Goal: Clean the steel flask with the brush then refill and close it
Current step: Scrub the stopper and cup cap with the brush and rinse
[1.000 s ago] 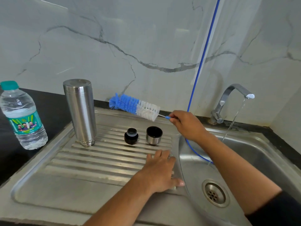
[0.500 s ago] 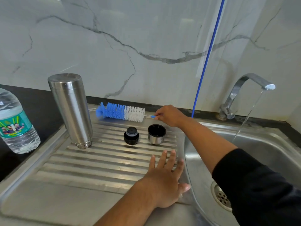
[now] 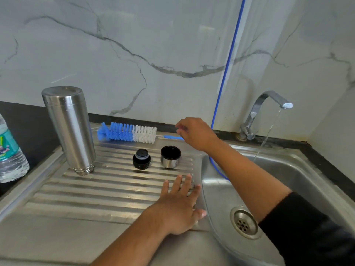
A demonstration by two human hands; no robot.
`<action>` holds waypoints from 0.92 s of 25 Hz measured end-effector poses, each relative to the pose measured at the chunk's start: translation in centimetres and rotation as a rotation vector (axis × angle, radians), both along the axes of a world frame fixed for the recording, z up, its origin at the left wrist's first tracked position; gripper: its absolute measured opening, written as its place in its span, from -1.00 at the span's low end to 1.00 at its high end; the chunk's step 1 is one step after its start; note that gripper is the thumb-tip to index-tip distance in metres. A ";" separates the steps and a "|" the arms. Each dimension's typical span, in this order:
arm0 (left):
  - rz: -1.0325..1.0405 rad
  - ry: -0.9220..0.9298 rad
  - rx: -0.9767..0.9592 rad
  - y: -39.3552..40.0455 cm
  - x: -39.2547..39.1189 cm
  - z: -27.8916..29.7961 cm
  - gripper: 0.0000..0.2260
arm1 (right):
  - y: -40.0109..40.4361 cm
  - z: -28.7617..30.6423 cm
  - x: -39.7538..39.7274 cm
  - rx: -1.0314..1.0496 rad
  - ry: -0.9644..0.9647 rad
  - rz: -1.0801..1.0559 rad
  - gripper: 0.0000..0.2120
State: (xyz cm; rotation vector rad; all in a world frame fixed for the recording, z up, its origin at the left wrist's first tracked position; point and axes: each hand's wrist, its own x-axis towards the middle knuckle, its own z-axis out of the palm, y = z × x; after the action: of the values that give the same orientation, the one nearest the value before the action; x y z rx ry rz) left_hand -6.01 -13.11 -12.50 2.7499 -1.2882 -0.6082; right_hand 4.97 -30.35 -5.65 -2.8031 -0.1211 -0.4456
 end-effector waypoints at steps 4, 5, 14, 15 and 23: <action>0.013 0.000 -0.050 -0.1 0.1 0.1 -0.35 | -3.9 0.9 -8.0 0.268 -0.169 -0.065 -0.88; 0.015 0.001 -0.068 -0.1 0.1 0.2 -0.35 | -5.3 0.7 -9.8 0.339 -0.164 -0.104 -0.88; 0.001 -0.027 -0.104 -0.1 0.3 0.3 -0.35 | -18.6 -1.3 -16.0 1.006 -0.334 -0.439 -0.79; -0.001 -0.030 -0.105 -0.1 0.4 0.3 -0.35 | -19.5 -1.3 -14.9 1.017 -0.320 -0.488 -0.81; -0.007 -0.056 -0.095 0.0 0.5 -0.4 -0.34 | -22.9 -1.4 -8.5 0.788 0.019 -0.492 -0.88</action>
State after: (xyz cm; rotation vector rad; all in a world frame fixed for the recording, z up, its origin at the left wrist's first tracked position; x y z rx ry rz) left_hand -5.48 -13.14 -12.91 2.7045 -1.3029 -0.4615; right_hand -3.57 -53.29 -7.08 -2.0278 0.6229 -0.4450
